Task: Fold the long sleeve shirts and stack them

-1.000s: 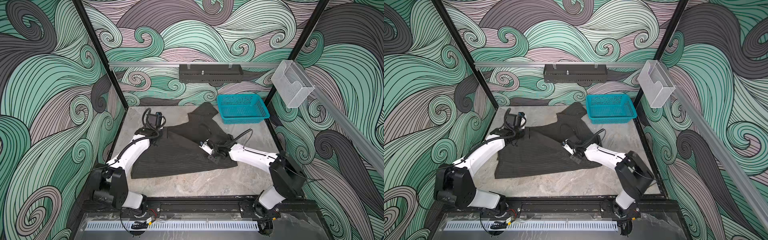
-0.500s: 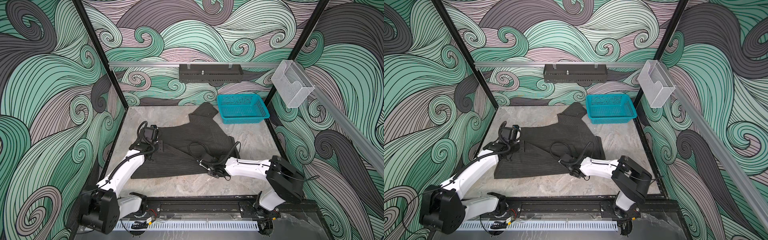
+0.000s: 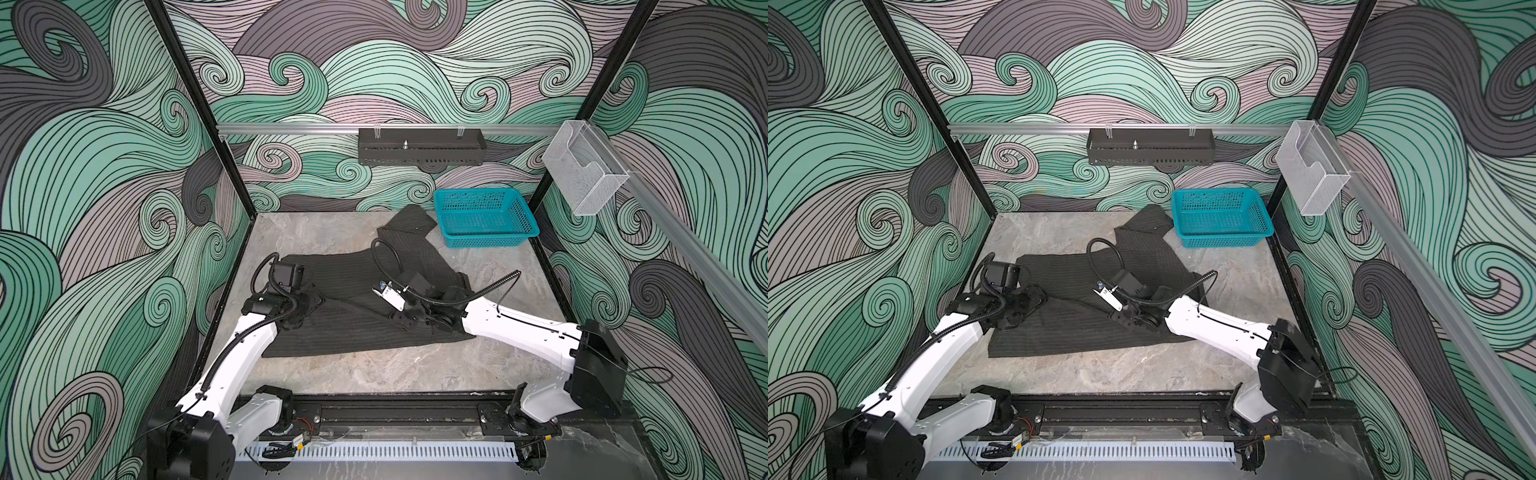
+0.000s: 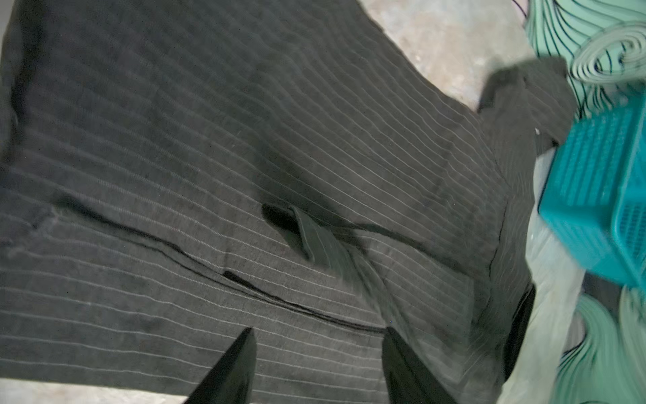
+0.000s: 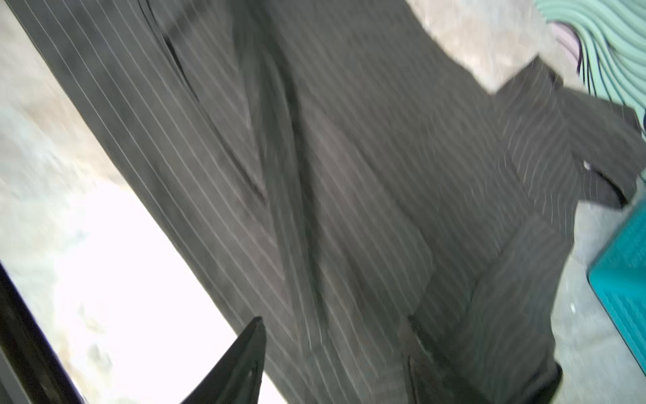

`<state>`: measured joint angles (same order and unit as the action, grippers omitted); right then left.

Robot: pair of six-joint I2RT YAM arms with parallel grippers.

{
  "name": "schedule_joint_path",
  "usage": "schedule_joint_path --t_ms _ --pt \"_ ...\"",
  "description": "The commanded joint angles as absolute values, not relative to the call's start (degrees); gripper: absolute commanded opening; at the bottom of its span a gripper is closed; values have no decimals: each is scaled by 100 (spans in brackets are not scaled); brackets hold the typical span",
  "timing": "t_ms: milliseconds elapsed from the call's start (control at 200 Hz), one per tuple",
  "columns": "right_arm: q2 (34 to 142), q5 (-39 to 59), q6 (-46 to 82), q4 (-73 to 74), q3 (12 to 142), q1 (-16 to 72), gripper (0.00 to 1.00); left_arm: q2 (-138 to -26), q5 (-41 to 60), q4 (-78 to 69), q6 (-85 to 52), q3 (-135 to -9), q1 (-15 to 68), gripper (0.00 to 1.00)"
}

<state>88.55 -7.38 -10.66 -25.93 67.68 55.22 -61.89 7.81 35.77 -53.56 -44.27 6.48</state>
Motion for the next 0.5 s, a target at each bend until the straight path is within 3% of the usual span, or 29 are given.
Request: schedule_joint_path --t_ms 0,180,325,425,495 --pt "9216 -199 -962 -2547 7032 5429 63 -6595 2696 2775 -7175 -3597 -47 61" --pt "9247 -96 -838 -2396 6827 5405 62 -7542 3575 178 -8458 -2453 -306 65" --pt "9069 -141 -823 -2381 6558 5294 62 -7738 3624 -426 -8601 -2169 -325 65" --pt "8987 -112 -808 -2398 6445 5216 62 -7606 3626 -341 -8445 -2183 -355 60" --pt "8916 -121 -805 -2392 6337 5171 62 -7506 3709 -207 -8225 -2235 -378 50"
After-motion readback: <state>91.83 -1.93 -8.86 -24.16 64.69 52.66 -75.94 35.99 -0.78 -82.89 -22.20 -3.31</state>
